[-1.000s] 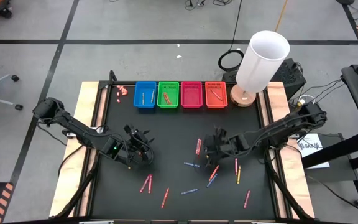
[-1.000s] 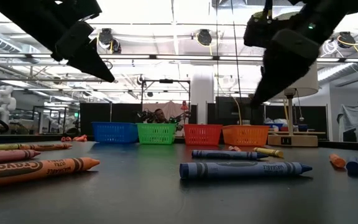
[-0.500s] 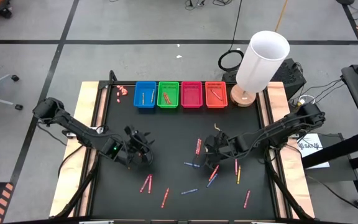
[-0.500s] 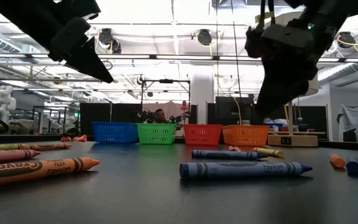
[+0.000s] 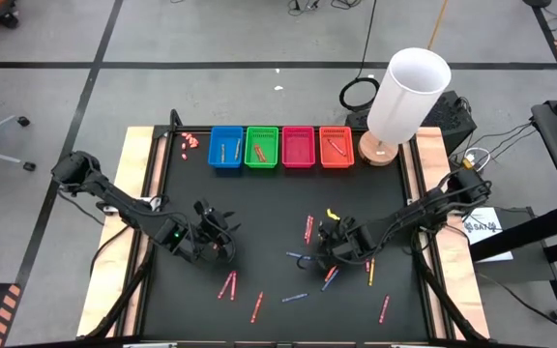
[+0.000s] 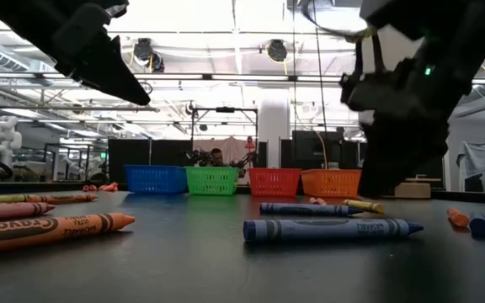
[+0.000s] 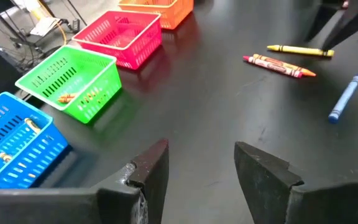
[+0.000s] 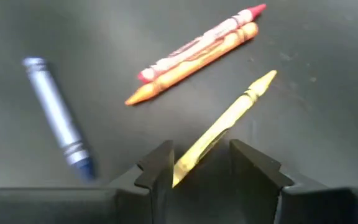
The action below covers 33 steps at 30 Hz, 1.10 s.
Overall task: Sort crayons
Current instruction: Put the yellow crayon into the blue bin
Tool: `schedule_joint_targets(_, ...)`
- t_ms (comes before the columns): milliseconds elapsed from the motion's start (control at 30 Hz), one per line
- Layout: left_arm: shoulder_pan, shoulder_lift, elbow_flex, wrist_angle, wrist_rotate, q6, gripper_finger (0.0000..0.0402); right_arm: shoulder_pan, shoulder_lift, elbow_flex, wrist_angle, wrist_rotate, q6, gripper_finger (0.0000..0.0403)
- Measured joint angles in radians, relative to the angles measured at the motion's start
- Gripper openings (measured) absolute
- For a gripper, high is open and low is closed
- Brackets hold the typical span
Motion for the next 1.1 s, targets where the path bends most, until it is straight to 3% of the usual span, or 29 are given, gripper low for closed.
schedule_joint_targets(333,-0.009,0.0,0.0,0.002,0.0,-0.001,0.0182,0.002,0.1,0.018,0.0,0.043,0.032,0.0126)
schedule_joint_targets(700,-0.02,0.0,0.0,0.019,0.0,-0.003,0.0182,0.006,0.103,0.032,-0.039,0.059,0.045,0.0009)
schedule_joint_targets(1100,-0.044,0.0,0.0,0.015,-0.001,0.001,0.0182,0.02,0.019,0.024,-0.049,0.09,0.044,0.0003)
